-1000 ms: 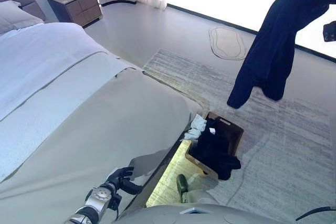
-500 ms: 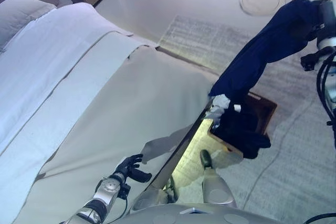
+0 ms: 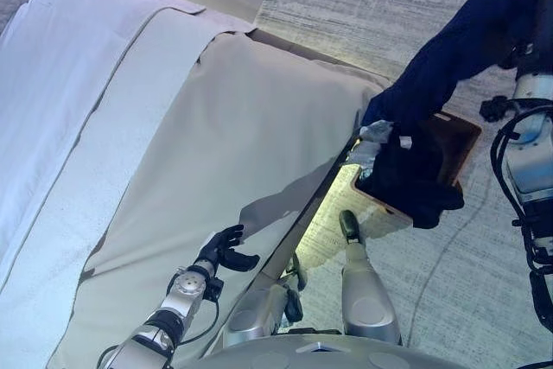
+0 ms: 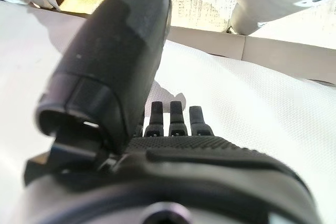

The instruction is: Pick up the clothes from the bed and place them into the basket

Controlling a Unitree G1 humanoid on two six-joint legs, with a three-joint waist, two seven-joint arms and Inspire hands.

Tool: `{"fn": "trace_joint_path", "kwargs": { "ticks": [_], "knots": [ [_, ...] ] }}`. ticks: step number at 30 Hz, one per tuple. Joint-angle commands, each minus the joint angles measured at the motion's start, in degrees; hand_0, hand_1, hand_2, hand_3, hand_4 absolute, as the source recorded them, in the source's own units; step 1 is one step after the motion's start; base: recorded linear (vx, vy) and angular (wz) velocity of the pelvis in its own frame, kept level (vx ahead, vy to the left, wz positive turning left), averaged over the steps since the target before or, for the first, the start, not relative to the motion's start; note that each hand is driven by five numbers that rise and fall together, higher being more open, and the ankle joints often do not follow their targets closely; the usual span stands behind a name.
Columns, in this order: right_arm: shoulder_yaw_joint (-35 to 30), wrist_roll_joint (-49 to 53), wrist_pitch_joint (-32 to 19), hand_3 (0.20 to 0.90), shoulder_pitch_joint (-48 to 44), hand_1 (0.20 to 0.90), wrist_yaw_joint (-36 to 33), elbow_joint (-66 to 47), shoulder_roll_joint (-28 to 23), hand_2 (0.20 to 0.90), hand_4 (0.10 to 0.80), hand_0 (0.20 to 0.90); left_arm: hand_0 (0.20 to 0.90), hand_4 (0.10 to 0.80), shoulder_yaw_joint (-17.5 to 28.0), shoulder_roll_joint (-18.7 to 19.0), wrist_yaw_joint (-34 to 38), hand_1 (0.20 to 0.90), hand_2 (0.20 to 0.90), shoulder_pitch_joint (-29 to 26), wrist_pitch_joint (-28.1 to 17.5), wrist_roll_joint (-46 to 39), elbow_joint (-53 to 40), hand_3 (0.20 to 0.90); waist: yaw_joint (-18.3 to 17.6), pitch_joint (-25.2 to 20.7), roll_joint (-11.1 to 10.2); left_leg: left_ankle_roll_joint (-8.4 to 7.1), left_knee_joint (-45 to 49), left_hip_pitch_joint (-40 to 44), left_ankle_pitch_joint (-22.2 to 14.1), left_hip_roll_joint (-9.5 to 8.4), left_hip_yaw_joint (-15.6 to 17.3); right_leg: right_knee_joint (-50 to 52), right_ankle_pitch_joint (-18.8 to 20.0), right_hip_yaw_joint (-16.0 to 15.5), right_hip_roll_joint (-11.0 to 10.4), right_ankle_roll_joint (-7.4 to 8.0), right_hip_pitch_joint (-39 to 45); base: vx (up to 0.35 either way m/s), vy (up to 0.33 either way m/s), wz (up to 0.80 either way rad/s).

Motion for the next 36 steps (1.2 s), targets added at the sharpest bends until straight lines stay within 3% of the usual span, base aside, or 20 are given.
{"fn": "trace_joint_path", "kwargs": {
  "ticks": [1, 15, 20, 25, 31, 36],
  "knots": [
    [-4.74, -0.90, -7.55, 0.200, -6.96, 0.300, -9.74, -7.41, -2.92, 0.300, 0.100, 0.300, 0.900, 0.800, -0.35, 2.37, 1.09, 0.900, 0.900, 1.93, -0.40, -0.45, 2.24, 0.900, 0.03, -7.11, -6.47, -2.84, 5.01, -2.78, -4.60, 0.79, -5.43, 9.66, -9.65, -1.85, -0.70, -0.63, 0.02, 0.016, -0.008, 0.03],
    [-8.35, 3.32, -7.81, 0.200, -3.05, 0.300, -13.07, -4.09, -2.55, 0.300, 0.100, 0.300, 0.900, 0.800, -0.90, 2.93, 1.18, 0.900, 0.900, 1.14, 0.53, -0.35, 3.40, 0.900, -0.10, -9.63, -9.62, -2.65, 6.17, -1.92, -5.94, 1.46, -4.56, 8.34, -8.69, -1.26, -0.31, -0.09, 1.14, 0.030, -0.009, -0.03],
    [-10.01, 0.56, -10.34, 0.200, -0.14, 0.300, -13.75, -5.77, -0.52, 0.300, 0.100, 0.300, 0.900, 0.800, -0.37, 2.58, 1.25, 0.900, 0.900, 1.42, 0.46, 0.00, 3.86, 0.900, -0.40, -9.51, -9.31, -2.48, 6.08, -1.57, -6.14, 1.31, -4.52, 8.56, -8.77, -1.10, -0.42, -0.10, 1.19, 0.017, 0.017, -0.01],
    [-10.79, -0.15, -9.79, 0.200, 3.20, 0.300, -12.22, -7.50, 1.19, 0.300, 0.100, 0.300, 0.900, 0.800, 0.57, 2.44, 1.00, 0.900, 0.900, 1.69, 0.89, 0.58, 4.31, 0.900, -0.91, -9.48, -9.22, -2.35, 5.91, -1.23, -6.30, 1.06, -4.39, 8.88, -8.89, -0.84, -0.56, 0.01, 1.11, 0.017, 0.021, 0.00],
    [-10.03, 0.39, -8.37, 0.200, 8.40, 0.300, -7.02, -4.53, 3.78, 0.300, 0.100, 0.300, 0.900, 0.800, 0.92, 2.45, 0.86, 0.900, 0.900, 1.74, 1.12, 0.87, 4.48, 0.900, -1.38, -8.88, -9.13, -2.10, 6.43, -1.42, -6.55, 0.88, -4.15, 9.79, -9.13, -0.88, -0.80, 0.07, 0.53, 0.005, 0.001, 0.00],
    [-8.26, -0.30, -8.26, 0.200, 11.62, 0.300, -7.27, 0.95, 7.98, 0.300, 0.100, 0.300, 0.900, 0.800, 0.89, 2.15, 1.01, 0.900, 0.900, 0.96, 0.00, -0.27, 3.97, 0.900, -1.72, -6.68, -7.79, -2.02, 6.63, -2.38, -6.26, 0.62, -4.01, 11.07, -9.33, -1.12, -1.11, -0.04, -1.04, -0.024, 0.036, 0.00]
  ]
}}
